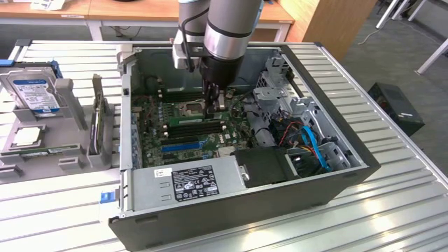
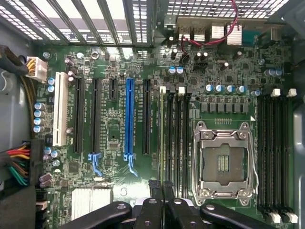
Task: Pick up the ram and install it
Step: 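Insert the ram into the slot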
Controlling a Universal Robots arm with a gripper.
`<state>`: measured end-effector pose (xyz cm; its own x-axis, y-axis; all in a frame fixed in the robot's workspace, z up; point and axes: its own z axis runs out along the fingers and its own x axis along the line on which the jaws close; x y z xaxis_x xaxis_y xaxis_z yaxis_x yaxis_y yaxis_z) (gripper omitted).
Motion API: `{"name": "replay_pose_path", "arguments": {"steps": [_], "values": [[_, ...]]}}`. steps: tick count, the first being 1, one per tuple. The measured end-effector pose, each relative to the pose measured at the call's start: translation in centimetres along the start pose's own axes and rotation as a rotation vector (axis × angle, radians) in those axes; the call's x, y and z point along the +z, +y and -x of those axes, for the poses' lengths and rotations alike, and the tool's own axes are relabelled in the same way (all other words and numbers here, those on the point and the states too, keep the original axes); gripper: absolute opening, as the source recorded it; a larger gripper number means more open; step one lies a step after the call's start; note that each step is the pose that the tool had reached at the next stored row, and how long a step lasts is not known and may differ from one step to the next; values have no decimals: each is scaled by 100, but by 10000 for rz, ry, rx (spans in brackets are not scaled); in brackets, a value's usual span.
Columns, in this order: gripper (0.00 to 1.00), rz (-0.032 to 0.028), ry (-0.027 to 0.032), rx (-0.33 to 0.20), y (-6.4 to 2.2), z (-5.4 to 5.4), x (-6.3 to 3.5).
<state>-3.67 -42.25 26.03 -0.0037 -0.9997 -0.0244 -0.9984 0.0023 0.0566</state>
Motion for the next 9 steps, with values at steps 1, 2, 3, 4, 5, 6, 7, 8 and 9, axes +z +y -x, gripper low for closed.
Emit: {"name": "replay_pose_path", "arguments": {"steps": [1, 2, 3, 4, 5, 6, 7, 8, 9], "values": [[12, -1, 0, 0, -1, 0, 14], [12, -2, 0, 1, -1, -1, 29], [12, -3, 1, 1, -2, -1, 43], [12, -4, 0, 1, -3, -2, 56], [12, -5, 0, 1, -3, -2, 70], [12, -6, 0, 1, -4, -2, 82], [12, -7, 0, 1, -5, -3, 95], [12, -7, 0, 1, -6, -3, 108], [12, -8, 0, 0, -6, -3, 120]]}}
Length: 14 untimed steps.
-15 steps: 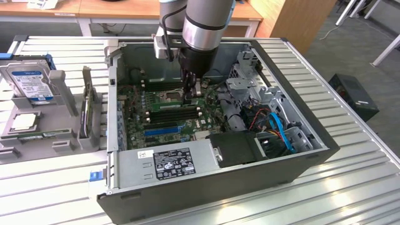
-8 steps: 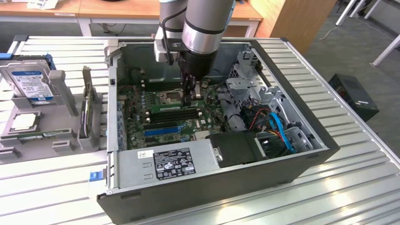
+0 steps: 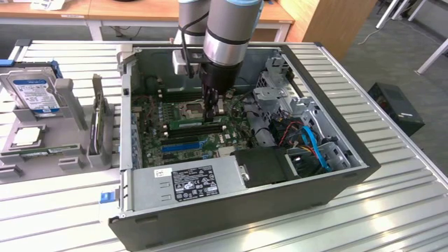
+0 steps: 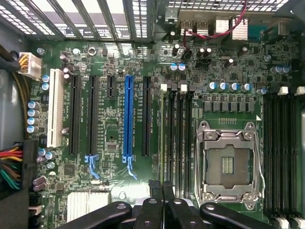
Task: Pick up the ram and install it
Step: 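Insert the ram into the slot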
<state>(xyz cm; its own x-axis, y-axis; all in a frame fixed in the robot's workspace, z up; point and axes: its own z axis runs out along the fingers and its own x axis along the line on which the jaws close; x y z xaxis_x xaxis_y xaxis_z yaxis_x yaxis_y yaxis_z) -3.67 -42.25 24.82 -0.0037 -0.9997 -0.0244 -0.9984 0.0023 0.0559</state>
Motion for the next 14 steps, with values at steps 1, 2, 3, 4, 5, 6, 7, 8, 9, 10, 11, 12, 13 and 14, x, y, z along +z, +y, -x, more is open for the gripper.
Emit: {"name": "replay_pose_path", "arguments": {"steps": [1, 2, 3, 4, 5, 6, 7, 8, 9, 10, 11, 12, 13, 14], "values": [[12, -1, 0, 0, -1, 0, 11], [12, -1, -1, 0, -1, 0, 22], [12, -1, -1, 0, -2, -1, 31], [12, -1, 0, 0, -2, -1, 40], [12, -1, 0, 0, -3, -1, 50], [12, -1, -1, 0, -3, -1, 58], [12, -1, 2, 1, -3, -2, 59], [12, 0, 3, 1, -3, -2, 59], [12, 0, 3, 1, -3, -2, 61], [12, -1, -1, 0, -4, -2, 64], [12, -3, -4, 0, -4, -1, 68], [12, -3, -5, 1, -4, 0, 74], [12, -2, -4, 0, -5, 1, 78], [12, -1, -2, 0, -5, 3, 82]]}}
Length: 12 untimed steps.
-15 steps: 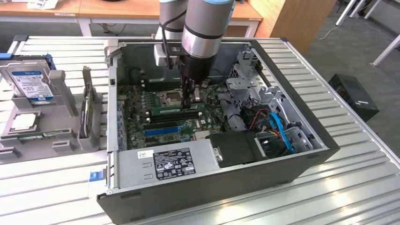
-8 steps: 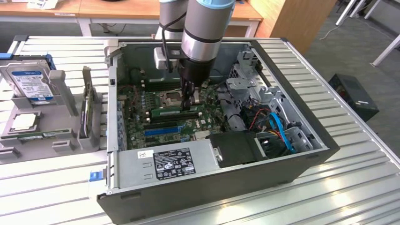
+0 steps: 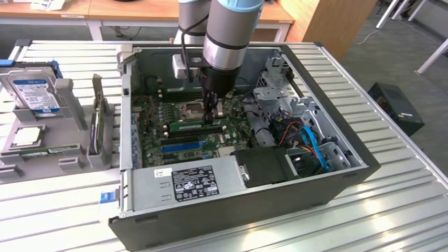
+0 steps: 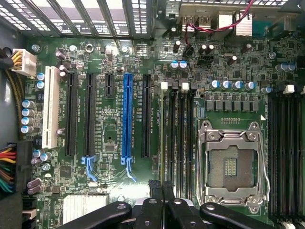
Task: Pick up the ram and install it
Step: 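Insert the ram into the slot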
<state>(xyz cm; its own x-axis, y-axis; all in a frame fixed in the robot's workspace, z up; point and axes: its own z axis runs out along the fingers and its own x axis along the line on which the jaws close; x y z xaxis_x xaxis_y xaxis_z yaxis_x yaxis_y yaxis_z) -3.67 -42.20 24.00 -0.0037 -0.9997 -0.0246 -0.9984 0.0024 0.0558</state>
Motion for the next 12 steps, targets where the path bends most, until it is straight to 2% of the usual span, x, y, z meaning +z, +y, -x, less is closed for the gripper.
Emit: {"name": "replay_pose_path", "arguments": {"steps": [12], "values": [[12, -1, -1, 0, 2, 10, 5]]}}
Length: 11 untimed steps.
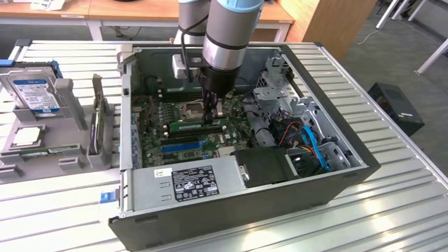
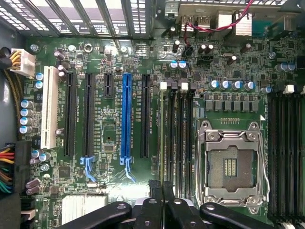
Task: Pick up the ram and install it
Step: 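Insert the ram into the slot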
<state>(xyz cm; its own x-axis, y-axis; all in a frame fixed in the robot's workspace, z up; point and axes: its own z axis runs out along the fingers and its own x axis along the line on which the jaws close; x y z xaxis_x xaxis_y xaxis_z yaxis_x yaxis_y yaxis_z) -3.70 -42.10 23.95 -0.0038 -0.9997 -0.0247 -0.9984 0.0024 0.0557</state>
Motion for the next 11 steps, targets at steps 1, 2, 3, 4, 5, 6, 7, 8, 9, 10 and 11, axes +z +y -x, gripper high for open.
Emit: {"name": "replay_pose_path", "arguments": {"steps": [1, 2, 3, 4, 5, 6, 7, 8, 9, 10, 11], "values": [[12, 0, 0, 0, 0, 1, 0], [12, 0, 0, -1, 1, 2, 0], [12, 0, 0, -1, 2, 3, 1], [12, 0, 0, -1, 2, 5, 1], [12, -1, -1, 0, 3, 8, 2], [12, -1, 0, 0, 4, 10, 2], [12, 0, 1, 0, 4, 10, 2], [12, 0, 1, -1, 4, 10, 2], [12, 0, 1, -1, 4, 10, 2], [12, 0, 1, -1, 4, 10, 2], [12, 0, 1, -1, 4, 11, 2]]}}
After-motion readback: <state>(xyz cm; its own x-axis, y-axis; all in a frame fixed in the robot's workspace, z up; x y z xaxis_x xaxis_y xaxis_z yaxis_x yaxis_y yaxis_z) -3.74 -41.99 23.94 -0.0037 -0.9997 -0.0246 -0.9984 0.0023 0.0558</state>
